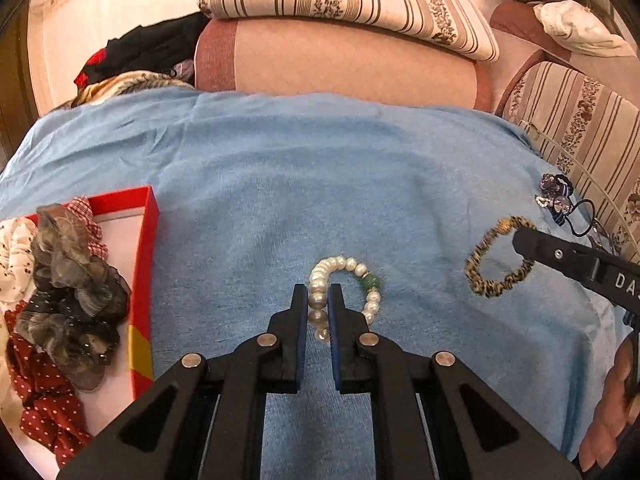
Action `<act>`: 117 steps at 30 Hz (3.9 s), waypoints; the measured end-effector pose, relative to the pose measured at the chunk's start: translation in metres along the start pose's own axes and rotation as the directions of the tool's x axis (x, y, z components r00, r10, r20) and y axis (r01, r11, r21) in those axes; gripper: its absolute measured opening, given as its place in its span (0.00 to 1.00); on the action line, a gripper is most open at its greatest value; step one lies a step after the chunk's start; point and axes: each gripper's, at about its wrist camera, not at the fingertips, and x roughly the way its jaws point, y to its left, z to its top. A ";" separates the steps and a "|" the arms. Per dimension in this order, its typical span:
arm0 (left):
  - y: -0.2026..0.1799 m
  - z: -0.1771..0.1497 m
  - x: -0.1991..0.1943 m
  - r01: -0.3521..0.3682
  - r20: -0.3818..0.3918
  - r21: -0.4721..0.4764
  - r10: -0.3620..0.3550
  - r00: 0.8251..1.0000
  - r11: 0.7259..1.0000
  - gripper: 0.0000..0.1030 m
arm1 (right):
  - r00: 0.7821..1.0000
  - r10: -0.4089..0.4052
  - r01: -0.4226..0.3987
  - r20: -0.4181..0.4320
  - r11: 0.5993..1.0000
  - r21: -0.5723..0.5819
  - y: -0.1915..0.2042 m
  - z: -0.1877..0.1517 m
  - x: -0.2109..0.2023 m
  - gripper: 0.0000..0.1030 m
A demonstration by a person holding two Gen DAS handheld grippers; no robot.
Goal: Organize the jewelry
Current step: 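Carry pearl bracelet and leopard-print hair tie over the tray with both tools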
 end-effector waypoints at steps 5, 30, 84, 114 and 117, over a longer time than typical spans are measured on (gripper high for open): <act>0.001 0.002 -0.013 -0.010 0.040 0.012 0.009 0.999 1.000 0.09 | 0.999 0.015 -0.014 0.028 0.999 -0.041 0.010 -0.003 -0.005 0.08; -0.015 0.013 -0.022 -0.048 0.113 0.072 0.039 0.993 0.996 0.09 | 0.998 0.018 -0.009 0.060 0.989 -0.145 0.041 -0.006 -0.003 0.08; 0.021 -0.018 -0.165 -0.059 0.229 -0.103 0.081 0.970 0.993 0.09 | 0.994 0.025 -0.002 0.108 0.978 -0.211 0.112 -0.044 -0.103 0.08; 0.080 -0.033 -0.180 -0.160 0.236 -0.173 0.199 0.951 0.972 0.09 | 0.994 0.113 -0.104 0.007 0.934 -0.341 0.185 -0.064 -0.088 0.08; 0.090 -0.035 -0.181 -0.165 0.232 -0.194 0.209 0.950 0.967 0.09 | 0.992 0.127 -0.122 -0.011 0.926 -0.358 0.197 -0.067 -0.084 0.08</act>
